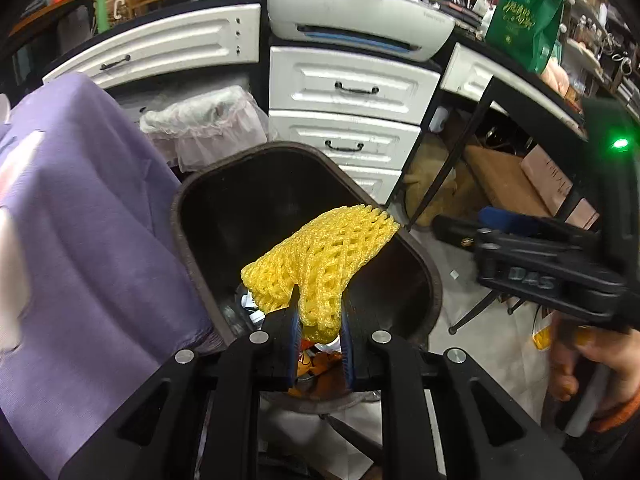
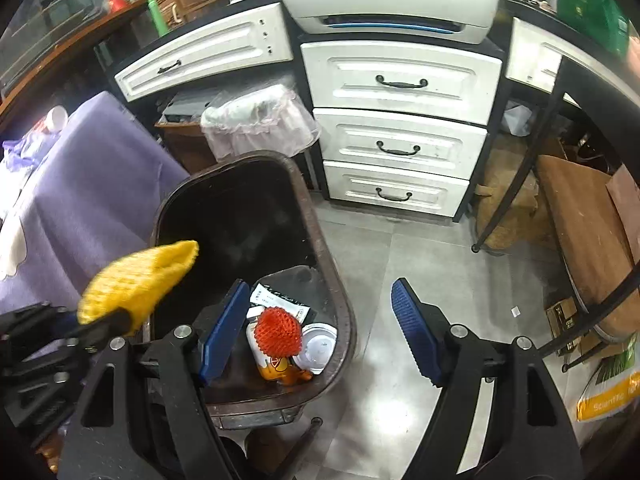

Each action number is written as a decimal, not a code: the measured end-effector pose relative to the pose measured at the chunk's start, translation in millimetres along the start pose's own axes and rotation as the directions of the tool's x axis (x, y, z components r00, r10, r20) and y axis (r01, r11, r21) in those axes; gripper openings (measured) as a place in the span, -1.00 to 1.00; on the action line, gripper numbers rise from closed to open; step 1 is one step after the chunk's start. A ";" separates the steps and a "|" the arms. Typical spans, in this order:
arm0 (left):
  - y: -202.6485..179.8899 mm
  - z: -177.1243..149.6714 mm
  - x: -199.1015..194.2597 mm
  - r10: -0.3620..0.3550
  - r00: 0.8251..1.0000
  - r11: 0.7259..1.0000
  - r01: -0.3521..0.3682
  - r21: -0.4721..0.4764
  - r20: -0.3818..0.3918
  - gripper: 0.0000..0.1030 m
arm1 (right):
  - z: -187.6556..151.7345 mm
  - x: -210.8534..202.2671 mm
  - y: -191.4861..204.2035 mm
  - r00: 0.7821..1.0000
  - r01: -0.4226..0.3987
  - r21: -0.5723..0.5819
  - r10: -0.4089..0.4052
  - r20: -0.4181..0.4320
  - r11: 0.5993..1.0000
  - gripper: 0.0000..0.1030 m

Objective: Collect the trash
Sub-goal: 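Carry both foam nets over the black bin and open both grippers, then return both tools from the bin to the table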

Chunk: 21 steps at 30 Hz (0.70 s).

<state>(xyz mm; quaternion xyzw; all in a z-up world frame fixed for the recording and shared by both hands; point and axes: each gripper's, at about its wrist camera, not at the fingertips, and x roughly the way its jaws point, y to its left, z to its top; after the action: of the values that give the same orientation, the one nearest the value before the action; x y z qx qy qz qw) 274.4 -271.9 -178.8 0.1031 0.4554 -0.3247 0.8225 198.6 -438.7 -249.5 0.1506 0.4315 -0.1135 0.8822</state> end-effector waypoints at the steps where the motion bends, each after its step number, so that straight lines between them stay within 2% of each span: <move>1: -0.3 1.3 5.7 -0.002 1.000 1.000 0.002 0.002 -0.010 -0.67 | -0.1 -0.6 -1.1 1.000 -0.001 0.007 0.001 0.002 1.000 0.43; 7: -2.6 3.7 28.1 0.017 0.999 1.000 -0.016 0.015 -0.051 -0.66 | -0.5 -1.0 -0.9 1.000 0.001 0.008 -0.001 0.007 1.000 0.43; 9: -3.1 3.4 30.7 0.020 0.998 1.000 -0.019 0.017 -0.053 -0.58 | -0.7 -0.9 -1.8 1.000 0.002 0.014 -0.002 0.007 1.000 0.43; 10: -3.4 2.5 32.1 0.020 0.998 1.000 -0.019 0.019 -0.057 -0.38 | -0.9 -0.7 -2.4 1.000 0.002 0.016 -0.002 0.007 1.000 0.43; 11: -4.0 1.7 33.0 0.025 0.998 0.999 -0.024 0.024 -0.058 -0.08 | -1.1 -0.2 -3.6 1.000 0.004 0.020 -0.004 0.006 1.000 0.43; 13: -6.0 0.8 33.7 0.043 0.998 0.999 -0.042 0.035 -0.049 0.26 | -1.4 1.6 -5.9 1.000 0.005 0.030 -0.005 0.002 1.000 0.43; 17: -9.4 -2.9 29.3 0.049 0.998 0.998 -0.047 0.053 -0.036 0.51 | -2.2 2.7 -11.8 1.000 0.013 0.052 -0.012 -0.002 0.999 0.43; 21: -12.5 -5.5 17.6 0.049 0.999 0.997 -0.048 0.064 -0.019 0.62 | -2.5 2.0 -12.1 1.000 0.014 0.059 -0.014 -0.001 0.998 0.43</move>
<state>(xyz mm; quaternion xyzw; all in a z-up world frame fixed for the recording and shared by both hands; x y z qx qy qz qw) 269.4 -286.6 -194.7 0.1434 0.4507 -0.3180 0.8217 194.1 -449.2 -254.6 0.1737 0.4294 -0.1324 0.8763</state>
